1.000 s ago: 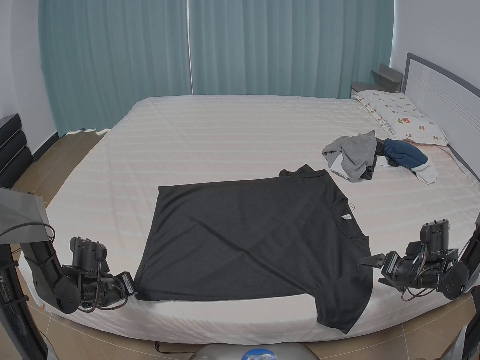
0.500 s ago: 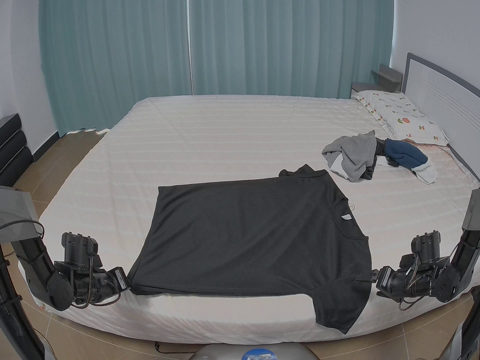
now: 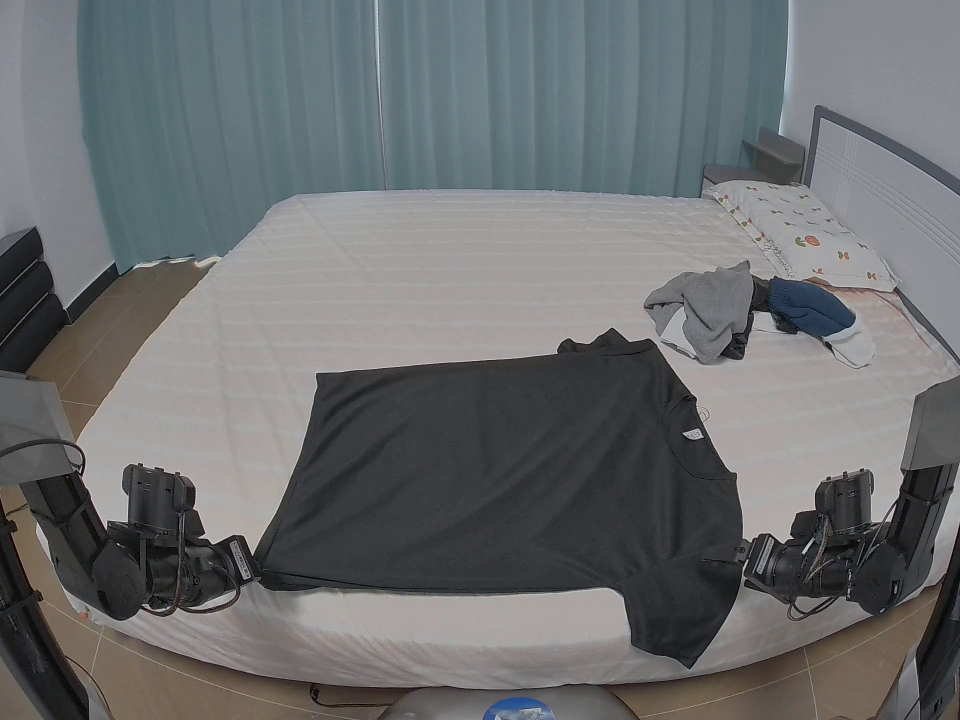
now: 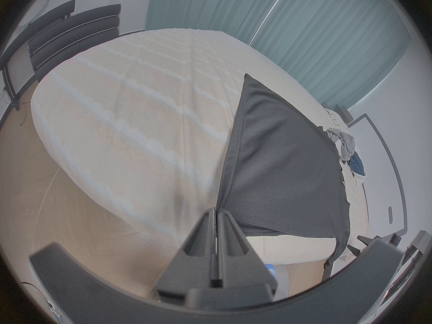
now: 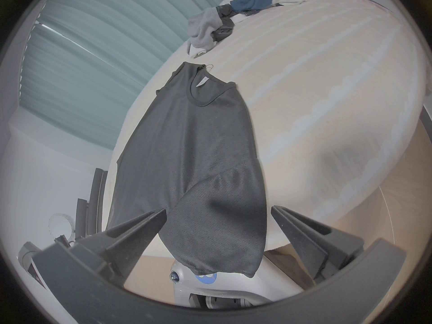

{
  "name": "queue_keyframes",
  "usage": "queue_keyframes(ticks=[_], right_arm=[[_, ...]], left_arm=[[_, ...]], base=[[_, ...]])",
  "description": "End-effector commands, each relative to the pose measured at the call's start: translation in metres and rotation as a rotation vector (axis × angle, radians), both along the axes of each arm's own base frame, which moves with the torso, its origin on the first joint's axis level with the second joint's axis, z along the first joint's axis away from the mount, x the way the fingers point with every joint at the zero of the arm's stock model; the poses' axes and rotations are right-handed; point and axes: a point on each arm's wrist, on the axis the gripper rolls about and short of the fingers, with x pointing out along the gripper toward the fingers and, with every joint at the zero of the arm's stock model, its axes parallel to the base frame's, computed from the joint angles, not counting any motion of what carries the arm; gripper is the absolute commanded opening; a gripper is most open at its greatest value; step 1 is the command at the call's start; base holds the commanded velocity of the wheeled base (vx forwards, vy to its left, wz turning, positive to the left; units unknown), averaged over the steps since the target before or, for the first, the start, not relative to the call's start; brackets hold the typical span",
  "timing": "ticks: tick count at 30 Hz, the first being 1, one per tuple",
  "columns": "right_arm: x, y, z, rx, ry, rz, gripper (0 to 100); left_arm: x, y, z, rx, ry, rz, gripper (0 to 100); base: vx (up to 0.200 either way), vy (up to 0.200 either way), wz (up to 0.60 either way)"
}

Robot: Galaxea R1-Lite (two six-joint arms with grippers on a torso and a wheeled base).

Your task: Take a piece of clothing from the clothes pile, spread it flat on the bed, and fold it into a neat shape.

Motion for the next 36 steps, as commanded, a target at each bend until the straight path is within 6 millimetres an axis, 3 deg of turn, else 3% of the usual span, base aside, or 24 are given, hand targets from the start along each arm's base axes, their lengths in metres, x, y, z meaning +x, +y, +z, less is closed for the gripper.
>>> queue_keyframes(ticks=[1, 12, 32, 33, 36], right_arm=[[-0.013, -0.001, -0.012, -0.002, 0.039, 0.052, 100], [-0.023, -0.005, -0.034, -0.052, -0.018, 0.145, 100], [-0.022, -0.011, -0.028, -0.002, -0.046, 0.160, 100], [-0.022, -0.011, -0.028, -0.003, -0.045, 0.161, 0], [-0.022, -0.012, -0.028, -0.006, -0.046, 0.158, 0]], left_arm=[[0.001, 0.000, 0.000, -0.003, 0.000, 0.000, 0], [0.001, 0.001, 0.000, -0.004, -0.002, 0.002, 0], [0.002, 0.001, -0.001, -0.004, 0.001, 0.004, 0], [0.002, 0.001, -0.001, -0.004, 0.001, 0.002, 0], [0.002, 0.001, -0.001, -0.004, 0.001, 0.004, 0]], base=[[0.000, 0.000, 0.00], [0.000, 0.000, 0.00], [0.000, 0.000, 0.00], [0.000, 0.000, 0.00], [0.000, 0.000, 0.00]])
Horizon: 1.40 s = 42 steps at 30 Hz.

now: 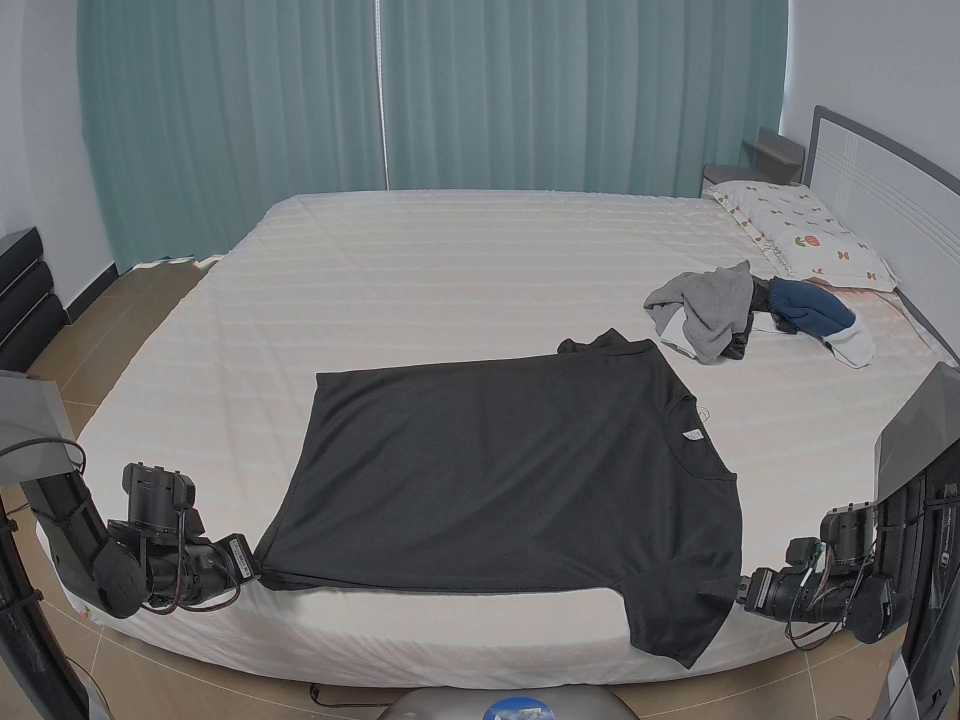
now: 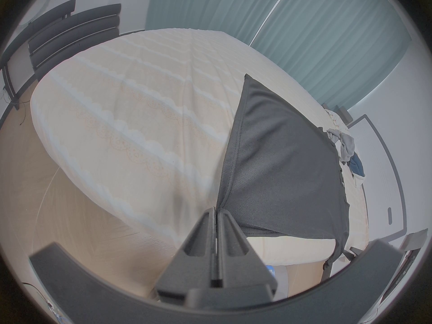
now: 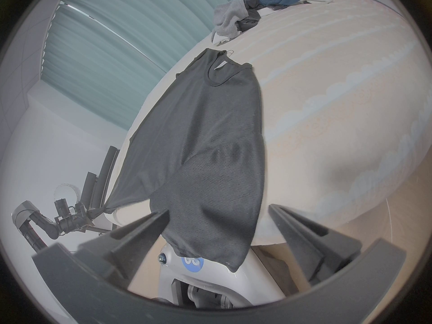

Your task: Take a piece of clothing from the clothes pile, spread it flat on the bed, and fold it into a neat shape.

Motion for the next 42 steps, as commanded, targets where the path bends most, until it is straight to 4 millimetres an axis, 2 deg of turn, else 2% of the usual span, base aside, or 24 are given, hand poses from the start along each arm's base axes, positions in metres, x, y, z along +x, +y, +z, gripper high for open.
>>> queue_keyframes(ticks=[1, 5, 18, 28, 34, 42], right_arm=[[-0.003, -0.004, 0.002, -0.002, -0.006, -0.019, 0], [-0.002, -0.010, 0.002, -0.004, -0.003, -0.048, 0], [-0.004, -0.011, 0.005, -0.013, -0.001, -0.054, 0], [-0.021, -0.017, 0.020, -0.108, 0.060, 0.014, 0], [-0.026, -0.022, 0.023, -0.133, 0.073, 0.025, 0], [-0.039, -0.021, 0.028, -0.182, 0.123, 0.101, 0]], left_arm=[[0.000, 0.000, -0.001, 0.000, 0.003, 0.001, 0], [0.000, 0.000, -0.001, 0.000, 0.003, 0.001, 0], [0.000, 0.000, -0.001, 0.001, 0.004, 0.000, 0], [-0.009, 0.004, -0.003, 0.058, 0.015, -0.051, 0], [-0.009, 0.009, -0.003, 0.075, 0.011, -0.048, 0], [-0.020, 0.011, -0.006, 0.127, 0.037, -0.105, 0]], base=[[0.000, 0.000, 0.00], [0.000, 0.000, 0.00], [0.000, 0.000, 0.00], [0.000, 0.000, 0.00], [0.000, 0.000, 0.00], [0.000, 0.000, 0.00]])
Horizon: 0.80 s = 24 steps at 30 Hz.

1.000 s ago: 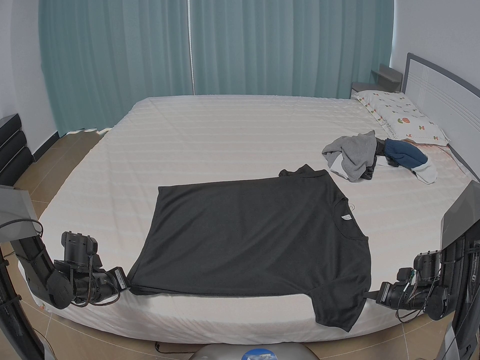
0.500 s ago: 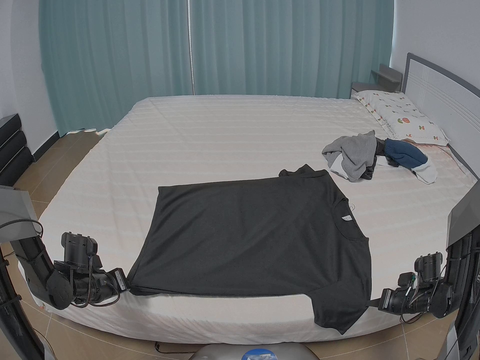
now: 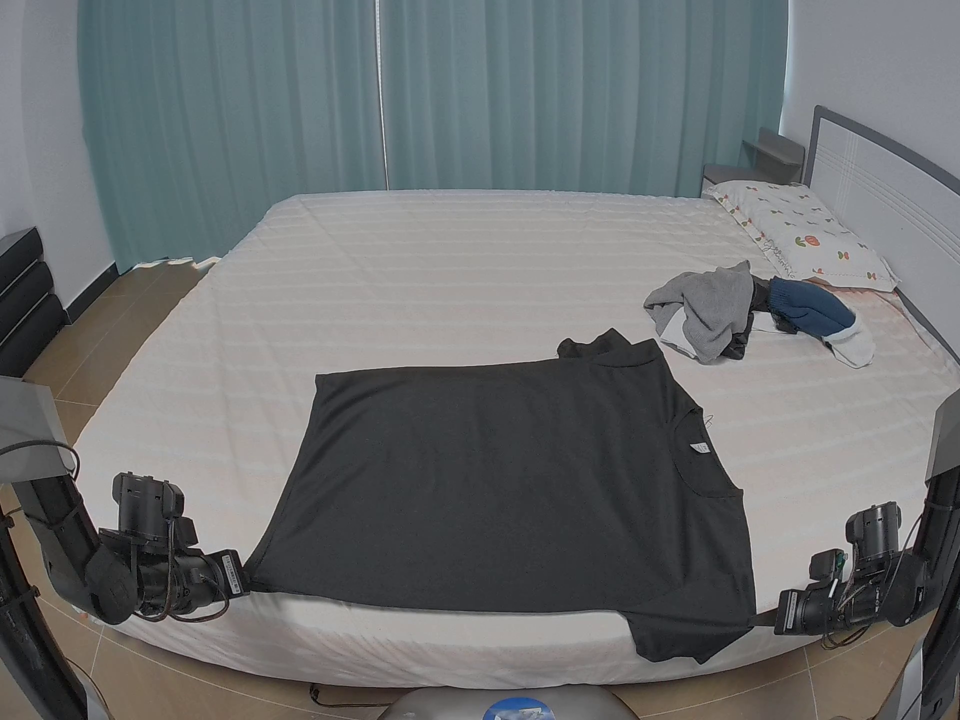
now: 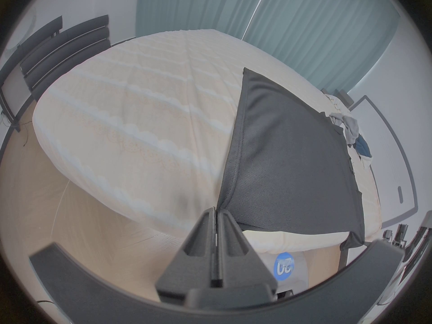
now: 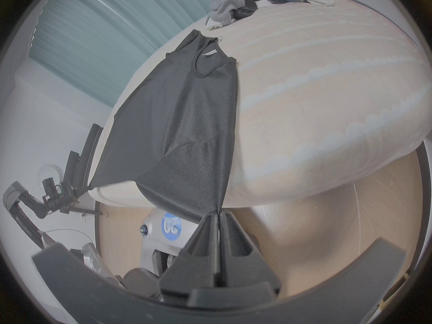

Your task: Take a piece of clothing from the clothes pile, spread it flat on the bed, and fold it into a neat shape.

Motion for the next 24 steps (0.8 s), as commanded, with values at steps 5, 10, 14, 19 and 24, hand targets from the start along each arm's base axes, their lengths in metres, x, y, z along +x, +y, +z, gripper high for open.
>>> queue_keyframes(ticks=[5, 10, 14, 19, 24], right_arm=[[-0.013, 0.001, 0.012, -0.026, 0.002, 0.043, 0], [-0.020, 0.001, 0.017, -0.044, 0.014, 0.081, 0], [-0.023, 0.001, 0.019, -0.051, 0.022, 0.092, 0], [-0.024, 0.000, 0.020, -0.061, 0.029, 0.083, 0], [-0.028, -0.002, 0.019, -0.094, 0.052, 0.095, 0]], left_arm=[[-0.016, 0.001, -0.004, 0.052, 0.044, -0.066, 0], [-0.025, 0.001, -0.007, 0.085, 0.072, -0.110, 0], [-0.029, 0.001, -0.008, 0.130, 0.088, -0.115, 0], [-0.034, 0.002, -0.010, 0.163, 0.107, -0.132, 0], [-0.038, 0.002, -0.010, 0.189, 0.120, -0.135, 0]], base=[[0.000, 0.000, 0.00], [0.000, 0.000, 0.00], [0.000, 0.000, 0.00], [0.000, 0.000, 0.00], [0.000, 0.000, 0.00]])
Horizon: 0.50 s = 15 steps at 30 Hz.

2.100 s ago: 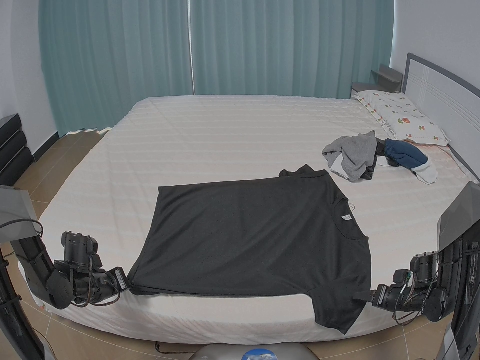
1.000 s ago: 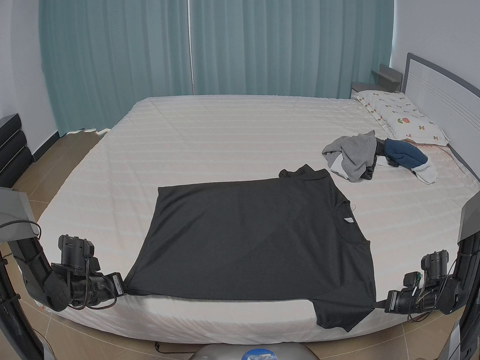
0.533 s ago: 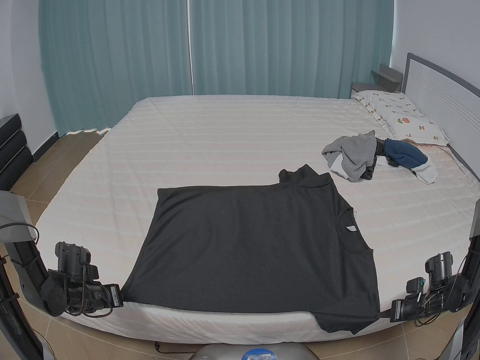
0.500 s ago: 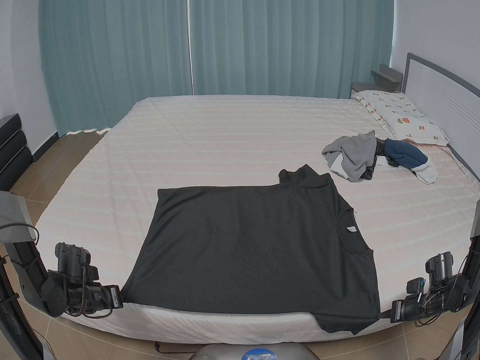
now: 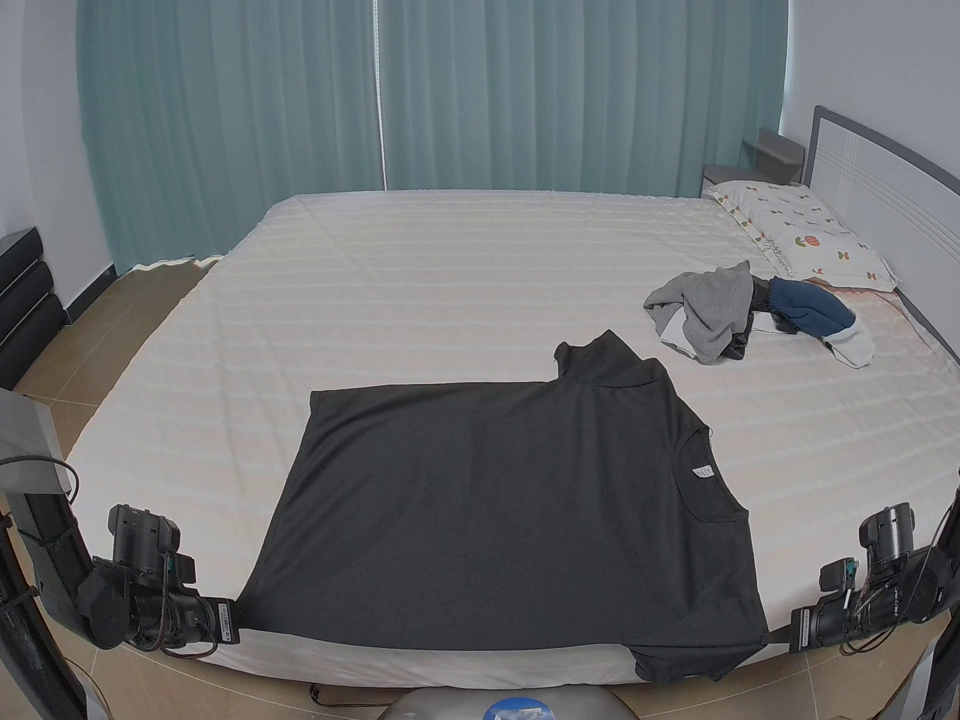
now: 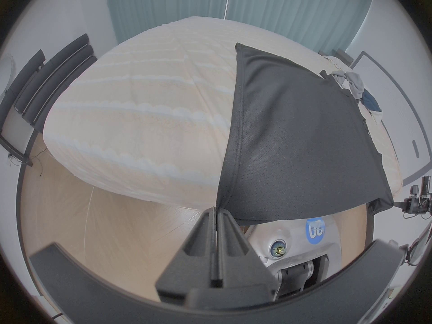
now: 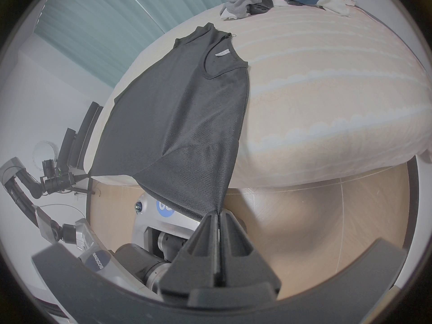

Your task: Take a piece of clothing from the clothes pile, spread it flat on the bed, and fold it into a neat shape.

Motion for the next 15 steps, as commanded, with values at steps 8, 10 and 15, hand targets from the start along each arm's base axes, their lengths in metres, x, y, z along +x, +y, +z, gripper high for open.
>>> queue_keyframes(ticks=[8, 10, 15], right_arm=[[-0.014, -0.002, 0.005, -0.031, 0.028, 0.036, 0], [-0.015, -0.002, 0.006, -0.040, 0.030, 0.036, 0], [-0.018, -0.002, 0.006, -0.062, 0.048, 0.050, 0]], left_arm=[[-0.016, -0.001, -0.002, 0.054, 0.048, -0.050, 0], [-0.020, 0.000, -0.002, 0.083, 0.060, -0.056, 0], [-0.027, 0.000, 0.000, 0.113, 0.067, -0.084, 0]], base=[[0.000, 0.000, 0.00], [0.000, 0.000, 0.00], [0.000, 0.000, 0.00]])
